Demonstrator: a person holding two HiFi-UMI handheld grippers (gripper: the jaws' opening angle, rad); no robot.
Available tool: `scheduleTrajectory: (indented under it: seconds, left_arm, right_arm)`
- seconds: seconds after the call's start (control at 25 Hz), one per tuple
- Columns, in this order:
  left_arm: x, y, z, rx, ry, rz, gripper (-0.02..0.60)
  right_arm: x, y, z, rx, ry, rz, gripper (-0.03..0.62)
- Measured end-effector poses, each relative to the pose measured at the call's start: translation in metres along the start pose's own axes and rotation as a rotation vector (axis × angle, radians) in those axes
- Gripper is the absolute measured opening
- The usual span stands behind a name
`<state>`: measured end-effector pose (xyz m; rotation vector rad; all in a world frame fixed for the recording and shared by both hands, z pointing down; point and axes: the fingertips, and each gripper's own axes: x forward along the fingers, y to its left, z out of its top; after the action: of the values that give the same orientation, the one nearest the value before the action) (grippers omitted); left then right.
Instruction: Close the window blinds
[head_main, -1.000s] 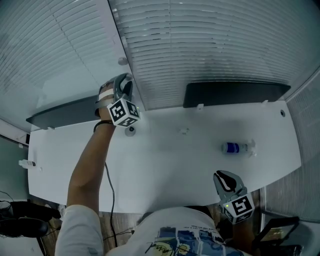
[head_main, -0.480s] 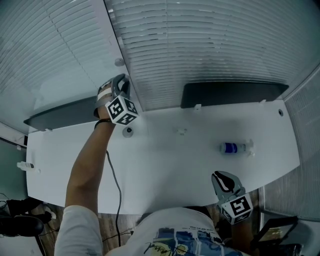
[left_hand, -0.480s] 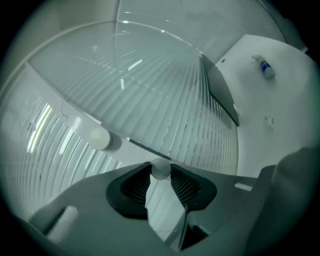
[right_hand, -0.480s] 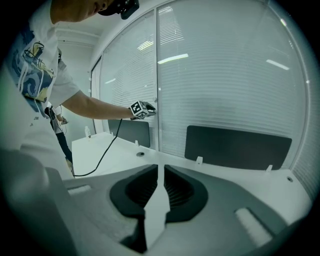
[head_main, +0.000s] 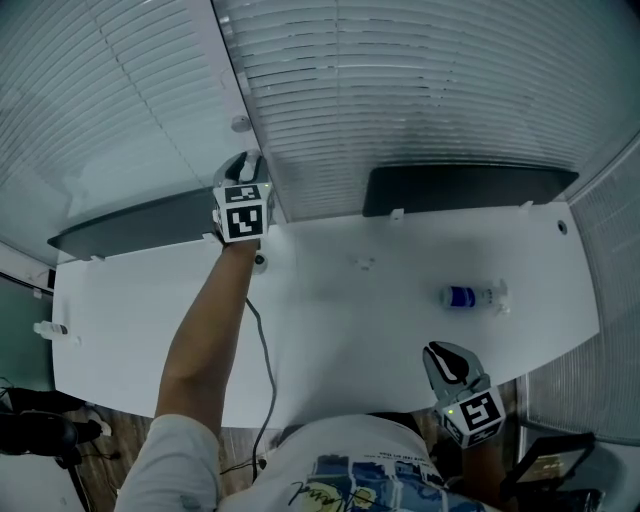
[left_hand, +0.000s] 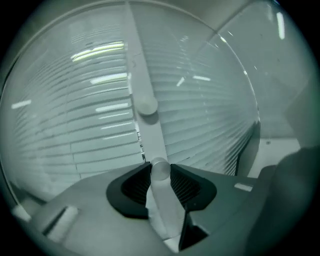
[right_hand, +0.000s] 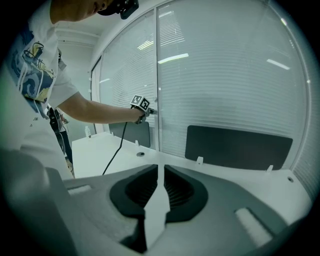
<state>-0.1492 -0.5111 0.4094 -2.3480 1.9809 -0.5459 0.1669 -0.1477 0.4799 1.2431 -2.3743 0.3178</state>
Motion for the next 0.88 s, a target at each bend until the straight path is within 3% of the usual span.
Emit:
scheduleTrajectory:
  seconds: [0.12, 0.2, 0.28, 0.52, 0.68, 0.88]
  left_arm:
    - [-0.002, 0.002, -0.002, -0.230, -0.022, -0.030, 0.132]
    - [-0.002, 0.003, -0.002, -0.294, -0.024, -0.032, 0.132]
    - [-0.001, 0.002, -0.001, -0.294, -0.021, -0.029, 0.132]
    - [-0.001, 0.002, 0.000, -0.092, -0.021, 0.001, 0.138]
    - [-0.004, 0.000, 0.002, 0.033, -0.027, 0.004, 0.174]
    - [-0.009, -0.011, 0.004, 0.320, -0.026, 0.004, 0.176]
  right_arm:
    - [0.000, 0.001, -0.001, 0.004, 0.003, 0.003, 0.029]
    - [0.001, 0.002, 0.000, 0.005, 0.004, 0.006, 0.029]
    - [0.002, 0.002, 0.002, 0.003, -0.002, 0.007, 0.029]
    - [0.000, -0.002, 0.002, 0.002, -0.002, -0.003, 0.029]
    - [-0.001, -0.003, 0.002, 0.005, -0.001, -0.008, 0.029]
    - [0.000, 0.000, 0.002, 0.009, 0.000, -0.001, 0.029]
